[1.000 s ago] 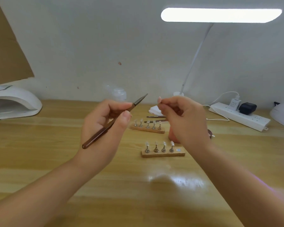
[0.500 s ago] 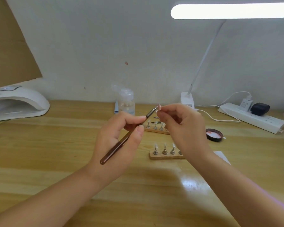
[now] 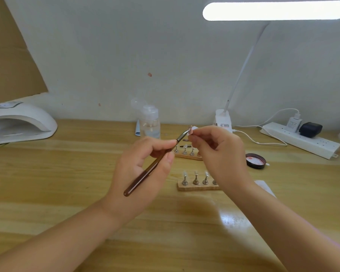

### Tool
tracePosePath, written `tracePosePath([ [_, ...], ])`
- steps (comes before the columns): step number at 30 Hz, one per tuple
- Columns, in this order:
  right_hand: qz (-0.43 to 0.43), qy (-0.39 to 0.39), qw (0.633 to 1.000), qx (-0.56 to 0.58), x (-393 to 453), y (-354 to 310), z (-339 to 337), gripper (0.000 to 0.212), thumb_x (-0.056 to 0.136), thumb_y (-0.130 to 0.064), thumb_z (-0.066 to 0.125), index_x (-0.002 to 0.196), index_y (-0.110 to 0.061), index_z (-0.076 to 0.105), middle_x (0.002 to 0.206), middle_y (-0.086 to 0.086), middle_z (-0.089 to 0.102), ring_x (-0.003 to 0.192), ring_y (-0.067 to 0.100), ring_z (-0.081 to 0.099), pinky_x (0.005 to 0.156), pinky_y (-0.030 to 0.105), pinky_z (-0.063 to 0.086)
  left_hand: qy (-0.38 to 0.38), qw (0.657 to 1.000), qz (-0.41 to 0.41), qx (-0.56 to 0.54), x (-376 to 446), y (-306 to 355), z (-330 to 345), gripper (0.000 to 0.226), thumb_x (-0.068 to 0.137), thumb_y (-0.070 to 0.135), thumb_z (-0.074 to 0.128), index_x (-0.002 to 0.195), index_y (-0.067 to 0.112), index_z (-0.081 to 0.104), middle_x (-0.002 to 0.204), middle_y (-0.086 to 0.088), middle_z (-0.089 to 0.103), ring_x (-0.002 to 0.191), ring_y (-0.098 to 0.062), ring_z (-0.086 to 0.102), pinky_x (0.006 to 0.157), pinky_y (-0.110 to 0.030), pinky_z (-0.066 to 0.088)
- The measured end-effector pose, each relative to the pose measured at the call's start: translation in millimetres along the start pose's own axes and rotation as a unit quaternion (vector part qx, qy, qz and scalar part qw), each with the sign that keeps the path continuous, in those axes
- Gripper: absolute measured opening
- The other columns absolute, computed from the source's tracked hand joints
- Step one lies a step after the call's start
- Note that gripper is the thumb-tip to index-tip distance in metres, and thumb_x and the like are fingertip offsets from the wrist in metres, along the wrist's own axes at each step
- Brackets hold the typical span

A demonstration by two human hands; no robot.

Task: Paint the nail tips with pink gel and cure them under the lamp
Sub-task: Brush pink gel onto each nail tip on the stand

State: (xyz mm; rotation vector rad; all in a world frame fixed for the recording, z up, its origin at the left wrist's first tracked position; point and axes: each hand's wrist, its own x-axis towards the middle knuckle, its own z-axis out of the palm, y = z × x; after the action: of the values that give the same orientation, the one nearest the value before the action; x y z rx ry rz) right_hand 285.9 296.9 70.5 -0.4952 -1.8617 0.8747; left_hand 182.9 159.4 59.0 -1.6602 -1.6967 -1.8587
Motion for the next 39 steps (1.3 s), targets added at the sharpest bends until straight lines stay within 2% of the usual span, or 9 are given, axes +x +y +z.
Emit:
tracePosePath([
  [4,0.002,-0.001,1.000,0.003,-1.0,2.4,0.1,0.018,0.085,-0.025,0.071,0.079,-0.042,0.068,0.080,-0.015,0.072,0.077,0.006,0.068,0.078,0.044,0.055,-0.004,1.000,0.008,-0.022,-1.4,-0.5,-1.7,0.012,0.086,0.025,0.055,0.094,0.028,0.064,0.087,0.010,0.067,0.087,-0.015,0.065,0.078,-0.019,0.048],
  [8,0.002,-0.002,1.000,-0.009,-0.7,3.1,1.7,0.016,0.084,-0.028,0.072,0.079,-0.042,0.068,0.077,-0.019,0.070,0.074,0.003,0.066,0.078,0.043,0.055,0.019,0.999,-0.019,-0.033,-0.5,0.6,0.4,0.015,0.087,0.032,0.056,0.099,0.036,0.064,0.092,0.009,0.069,0.091,-0.017,0.065,0.080,-0.019,0.049],
  [10,0.001,-0.002,1.000,-0.012,-0.7,3.3,1.7,0.016,0.084,-0.027,0.072,0.080,-0.041,0.068,0.077,-0.019,0.070,0.075,0.003,0.067,0.078,0.043,0.055,0.012,0.999,-0.020,-0.026,0.0,0.4,0.6,0.016,0.087,0.032,0.057,0.100,0.033,0.065,0.093,0.011,0.069,0.091,-0.015,0.065,0.080,-0.018,0.048],
  [15,-0.001,0.002,1.000,0.006,-0.5,3.5,0.7,0.016,0.085,-0.025,0.072,0.080,-0.040,0.068,0.078,-0.017,0.071,0.074,0.005,0.067,0.075,0.043,0.056,-0.005,1.000,0.006,-0.025,-1.5,-0.6,-2.3,0.011,0.083,0.024,0.054,0.089,0.028,0.063,0.084,0.011,0.065,0.082,-0.011,0.063,0.074,-0.018,0.046],
  [20,0.001,-0.005,1.000,0.002,-1.0,4.0,-0.2,0.015,0.085,-0.026,0.071,0.080,-0.040,0.068,0.076,-0.017,0.070,0.075,0.006,0.067,0.076,0.043,0.056,0.018,0.999,-0.032,-0.019,-0.3,0.1,0.1,0.015,0.087,0.033,0.057,0.098,0.037,0.065,0.093,0.012,0.069,0.092,-0.014,0.066,0.078,-0.017,0.049],
  [25,0.001,-0.003,1.000,0.014,0.2,3.6,-1.4,0.017,0.086,-0.024,0.070,0.080,-0.040,0.068,0.077,-0.013,0.071,0.075,0.009,0.067,0.074,0.044,0.056,-0.001,0.999,-0.026,-0.022,-1.5,-1.0,-1.2,0.013,0.083,0.030,0.054,0.087,0.036,0.065,0.086,0.012,0.068,0.085,-0.015,0.066,0.074,-0.020,0.050],
  [29,0.003,-0.009,1.000,0.004,-0.1,4.7,-1.3,0.015,0.086,-0.025,0.071,0.082,-0.039,0.069,0.077,-0.014,0.071,0.077,0.007,0.068,0.077,0.043,0.056,0.015,0.997,-0.057,-0.054,-0.2,-0.7,0.6,0.017,0.085,0.038,0.056,0.099,0.038,0.066,0.093,0.009,0.071,0.095,-0.015,0.068,0.080,-0.019,0.051],
  [34,0.001,-0.008,1.000,0.003,-0.3,4.9,-0.9,0.016,0.086,-0.027,0.070,0.081,-0.042,0.068,0.079,-0.014,0.072,0.077,0.006,0.068,0.080,0.043,0.055,-0.001,0.997,-0.049,-0.059,-1.2,-1.5,-1.0,0.014,0.083,0.034,0.055,0.090,0.036,0.066,0.085,0.010,0.071,0.084,-0.011,0.068,0.076,-0.022,0.052],
  [39,-0.006,-0.012,1.000,0.001,0.2,4.5,-1.6,0.018,0.086,-0.023,0.071,0.082,-0.040,0.068,0.079,-0.013,0.072,0.077,0.006,0.068,0.078,0.040,0.056,-0.004,0.994,-0.076,-0.079,-1.5,-0.2,0.6,0.015,0.083,0.040,0.056,0.093,0.039,0.067,0.089,0.010,0.072,0.090,-0.012,0.068,0.081,-0.027,0.055],
])
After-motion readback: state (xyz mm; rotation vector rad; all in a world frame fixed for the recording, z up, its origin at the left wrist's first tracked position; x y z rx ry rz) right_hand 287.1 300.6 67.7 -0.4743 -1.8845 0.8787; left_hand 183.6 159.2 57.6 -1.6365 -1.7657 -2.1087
